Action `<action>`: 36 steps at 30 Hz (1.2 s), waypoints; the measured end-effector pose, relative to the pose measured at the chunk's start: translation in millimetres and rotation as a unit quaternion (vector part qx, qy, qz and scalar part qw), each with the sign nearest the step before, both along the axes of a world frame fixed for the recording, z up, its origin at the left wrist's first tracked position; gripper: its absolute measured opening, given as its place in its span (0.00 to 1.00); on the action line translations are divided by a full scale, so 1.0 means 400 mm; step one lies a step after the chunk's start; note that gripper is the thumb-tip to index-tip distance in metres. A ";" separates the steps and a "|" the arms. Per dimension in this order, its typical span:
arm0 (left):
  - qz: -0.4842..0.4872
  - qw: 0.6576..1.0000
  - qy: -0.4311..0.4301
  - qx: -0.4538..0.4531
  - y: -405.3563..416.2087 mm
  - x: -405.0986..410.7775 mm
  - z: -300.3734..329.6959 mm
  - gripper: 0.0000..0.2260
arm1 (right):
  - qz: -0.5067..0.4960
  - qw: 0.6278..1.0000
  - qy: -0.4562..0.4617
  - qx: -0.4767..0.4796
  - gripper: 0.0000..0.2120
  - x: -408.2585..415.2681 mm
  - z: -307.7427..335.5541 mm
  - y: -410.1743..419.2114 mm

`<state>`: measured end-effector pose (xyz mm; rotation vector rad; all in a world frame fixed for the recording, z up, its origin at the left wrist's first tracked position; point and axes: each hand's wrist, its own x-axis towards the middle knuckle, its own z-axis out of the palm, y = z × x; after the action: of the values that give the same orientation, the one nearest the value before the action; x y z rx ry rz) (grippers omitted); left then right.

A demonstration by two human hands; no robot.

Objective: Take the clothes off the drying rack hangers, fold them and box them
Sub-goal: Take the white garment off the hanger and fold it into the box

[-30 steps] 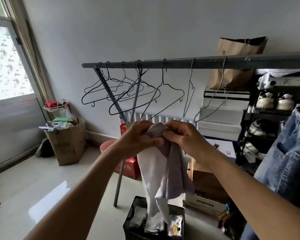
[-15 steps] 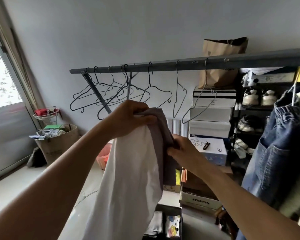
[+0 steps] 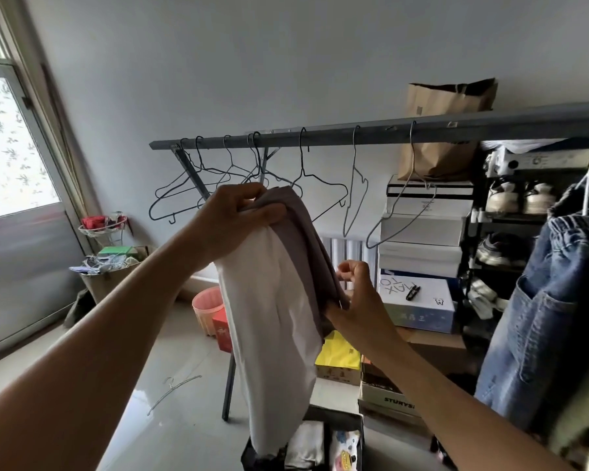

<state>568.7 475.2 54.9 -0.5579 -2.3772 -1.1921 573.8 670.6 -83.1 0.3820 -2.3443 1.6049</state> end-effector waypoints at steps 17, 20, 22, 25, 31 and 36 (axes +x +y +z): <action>-0.048 0.997 -0.050 0.024 -0.083 0.015 -0.016 0.16 | -0.021 0.932 -0.052 -0.357 0.06 -0.040 0.150 0.087; -0.112 0.988 -0.077 0.072 -0.062 0.030 0.001 0.19 | -0.062 0.952 -0.033 -0.299 0.06 -0.065 0.154 0.083; -0.140 0.982 -0.082 0.093 -0.040 0.038 0.013 0.14 | -0.079 0.965 -0.038 -0.246 0.05 -0.082 0.148 0.073; -0.149 0.981 -0.087 0.092 -0.002 0.038 0.029 0.14 | -0.065 0.979 -0.099 -0.165 0.14 -0.107 0.116 0.042; -0.117 0.985 -0.101 0.072 0.035 0.012 0.033 0.17 | -0.052 0.982 0.060 -0.173 0.10 -0.034 0.108 0.001; -0.097 0.989 -0.099 0.047 0.025 -0.003 0.022 0.16 | 0.164 0.986 -0.004 -0.014 0.14 0.050 0.112 -0.016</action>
<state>567.4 485.1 63.6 -0.6798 -2.4580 -1.5001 593.8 664.0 -38.2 0.7914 -2.3555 1.7793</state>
